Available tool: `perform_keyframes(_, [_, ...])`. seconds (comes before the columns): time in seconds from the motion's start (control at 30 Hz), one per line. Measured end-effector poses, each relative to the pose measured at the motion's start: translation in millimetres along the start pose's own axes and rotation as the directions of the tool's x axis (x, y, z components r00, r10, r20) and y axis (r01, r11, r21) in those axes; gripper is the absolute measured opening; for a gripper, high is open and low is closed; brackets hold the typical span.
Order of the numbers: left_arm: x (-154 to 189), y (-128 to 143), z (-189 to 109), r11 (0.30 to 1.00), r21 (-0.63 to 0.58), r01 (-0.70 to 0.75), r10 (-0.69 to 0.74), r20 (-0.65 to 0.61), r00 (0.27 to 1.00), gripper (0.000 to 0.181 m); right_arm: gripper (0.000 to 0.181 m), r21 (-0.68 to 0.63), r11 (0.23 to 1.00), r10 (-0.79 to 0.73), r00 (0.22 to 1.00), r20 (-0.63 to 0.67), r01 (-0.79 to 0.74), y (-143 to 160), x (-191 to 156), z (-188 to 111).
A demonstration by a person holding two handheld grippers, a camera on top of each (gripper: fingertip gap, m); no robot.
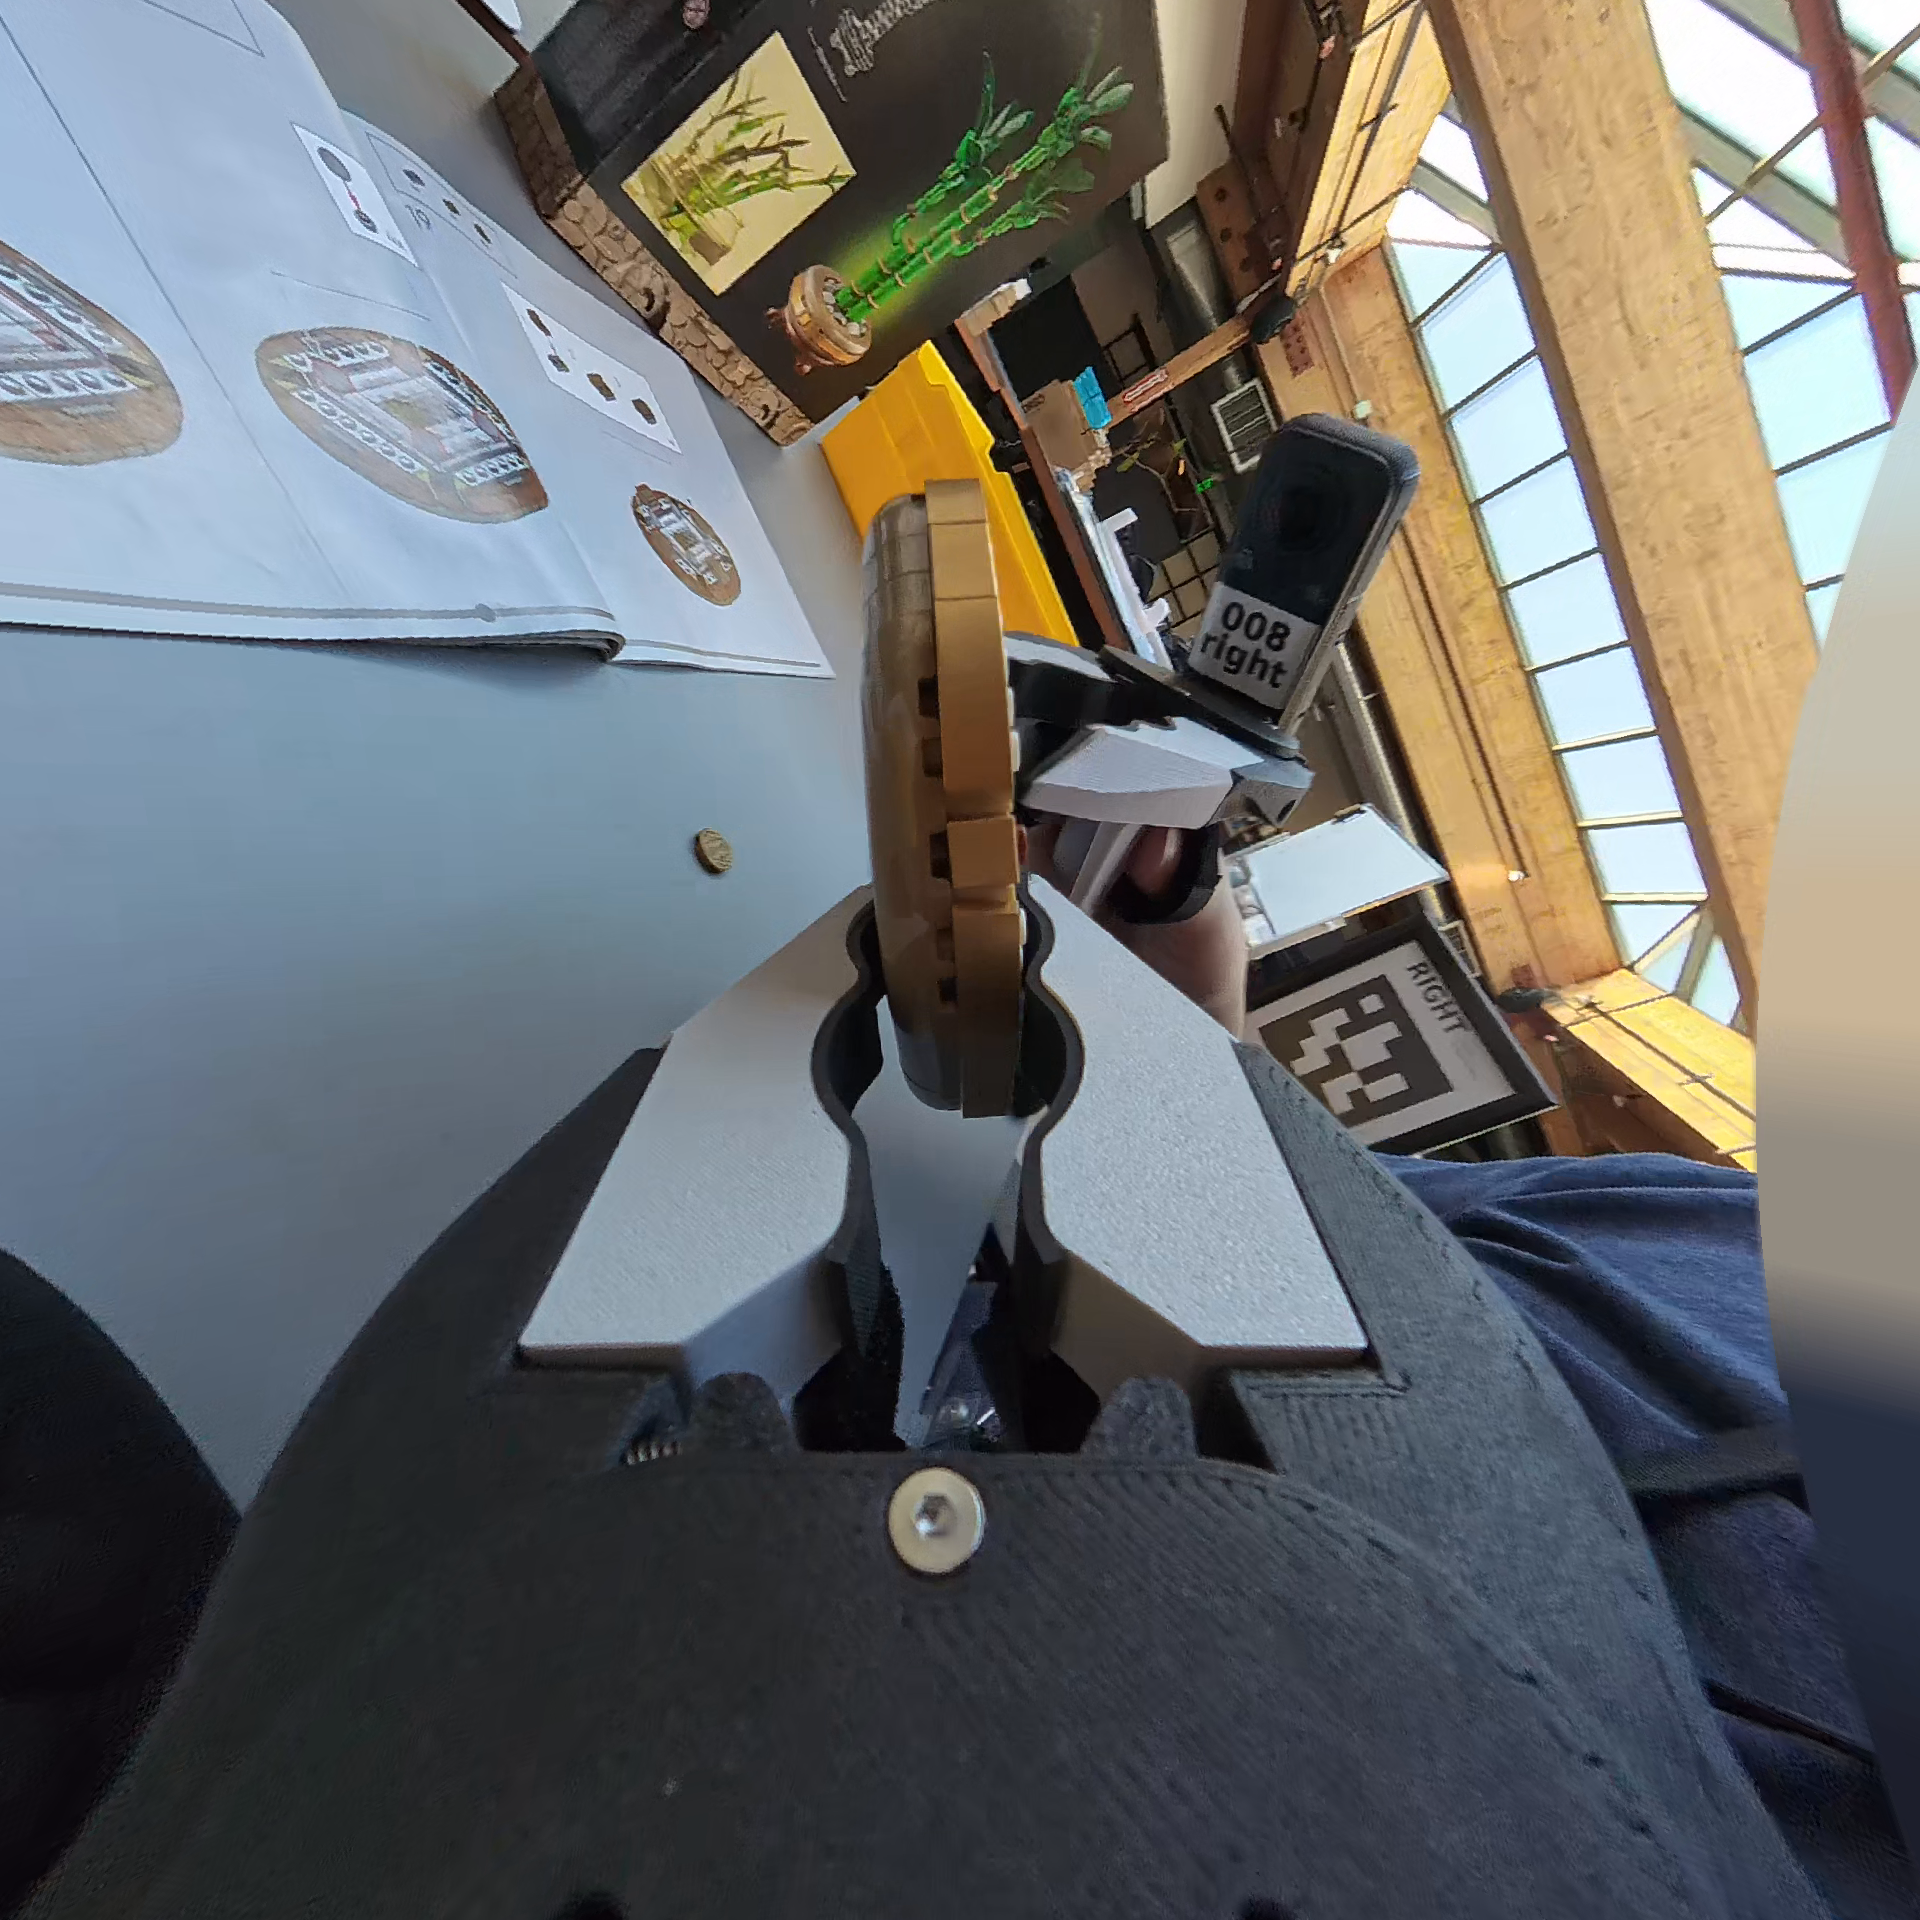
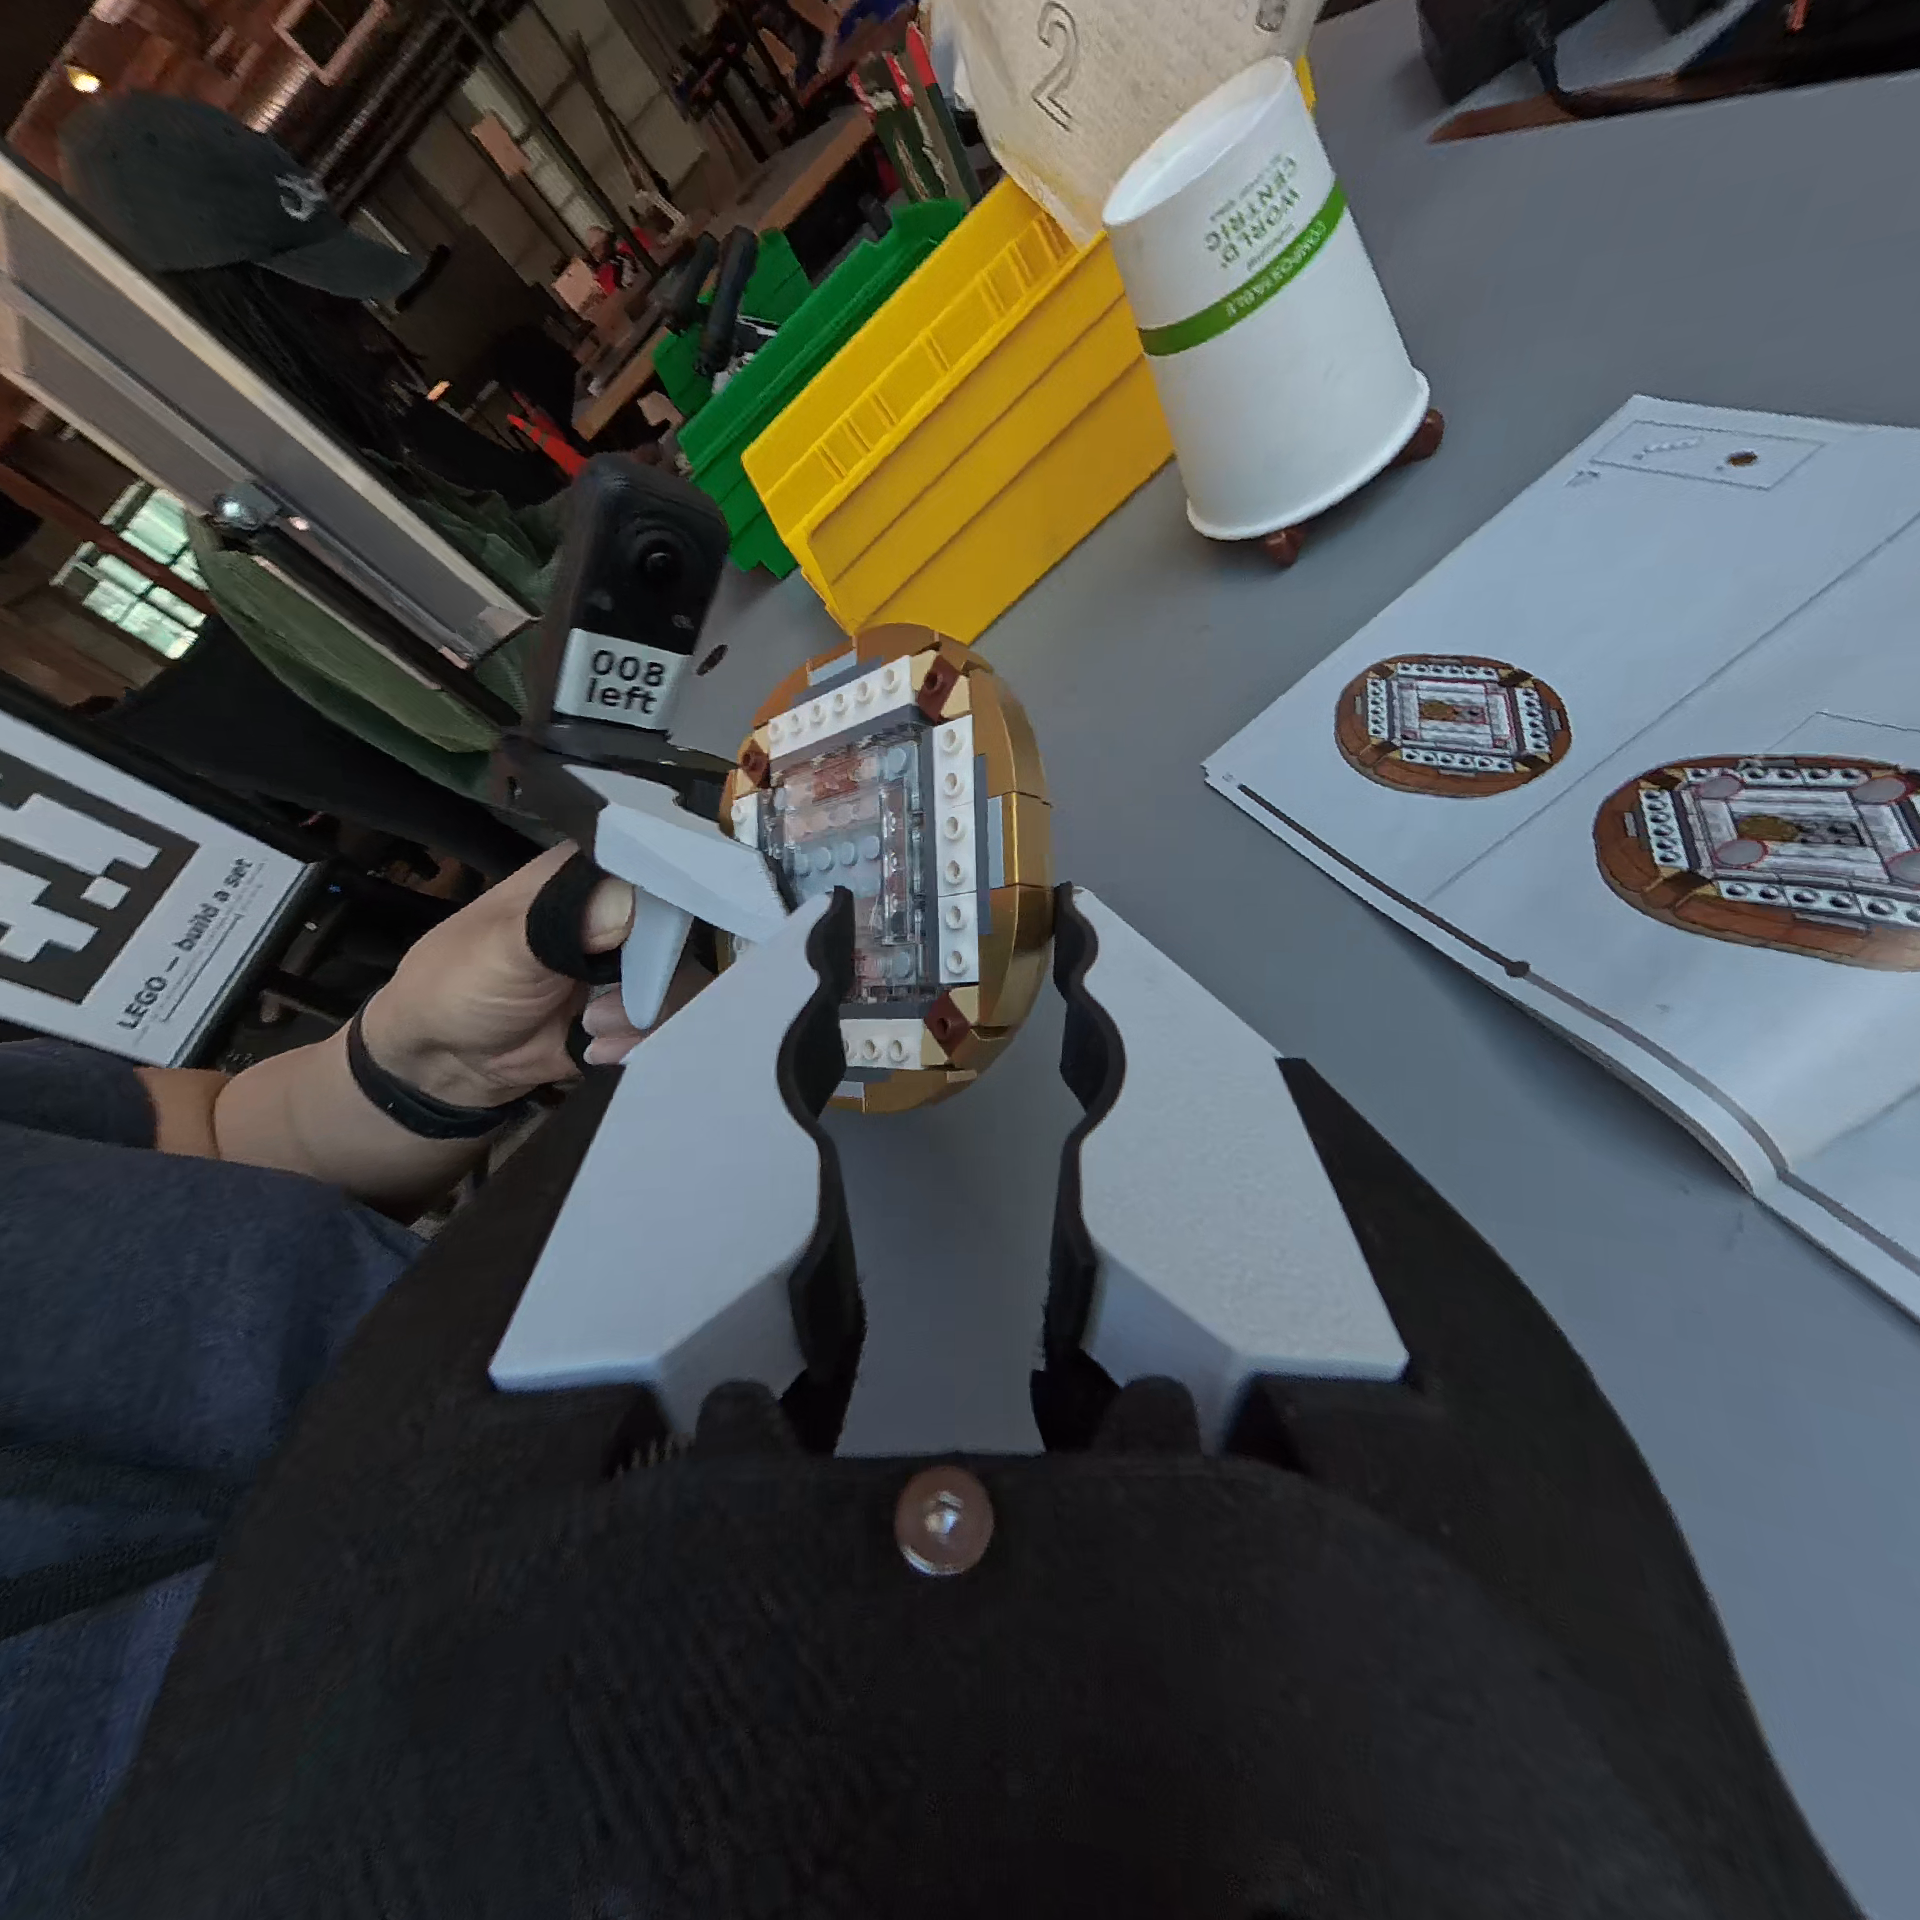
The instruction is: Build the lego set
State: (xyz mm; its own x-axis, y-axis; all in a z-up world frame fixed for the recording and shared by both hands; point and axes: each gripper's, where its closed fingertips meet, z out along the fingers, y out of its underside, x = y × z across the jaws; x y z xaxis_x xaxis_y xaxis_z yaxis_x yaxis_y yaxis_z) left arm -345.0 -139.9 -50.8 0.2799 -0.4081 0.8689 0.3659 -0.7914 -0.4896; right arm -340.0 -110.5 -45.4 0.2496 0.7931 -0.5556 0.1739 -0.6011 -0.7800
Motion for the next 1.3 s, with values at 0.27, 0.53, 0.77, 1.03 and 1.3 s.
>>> perform_keyframes(0.27, [2.1,5.8,0.6,0.996,-0.046,0.075,-0.078,-0.073,0.994,0.02,0.047,-0.096,0.963,0.267,0.941,0.211,-0.252,11.1,-3.2,-2.4])
perform_keyframes(0.53, [5.3,6.6,1.8,0.996,-0.076,-0.043,0.042,-0.018,0.999,0.02,0.03,-0.196,0.895,0.444,0.838,0.319,-0.4,21.7,-17.4,6.7])
perform_keyframes(0.77, [4.8,8.8,0.4,0.994,-0.108,-0.013,0.009,-0.042,0.999,0.02,0.025,-0.22,0.843,0.538,0.75,0.386,-0.491,21.4,-22.2,7.3])
perform_keyframes(1.03, [8.3,6.8,-3.6,0.995,-0.096,0.015,-0.023,-0.088,0.996,0.02,0.023,-0.235,0.831,0.555,0.729,0.4,-0.504,19.6,-27.0,9.0])
perform_keyframes(1.3, [10.3,4.0,-6.3,0.994,-0.079,0.07,-0.081,-0.142,0.987,0.02,0.021,-0.219,0.854,0.519,0.754,0.402,-0.471,15.3,-30.4,10.4])
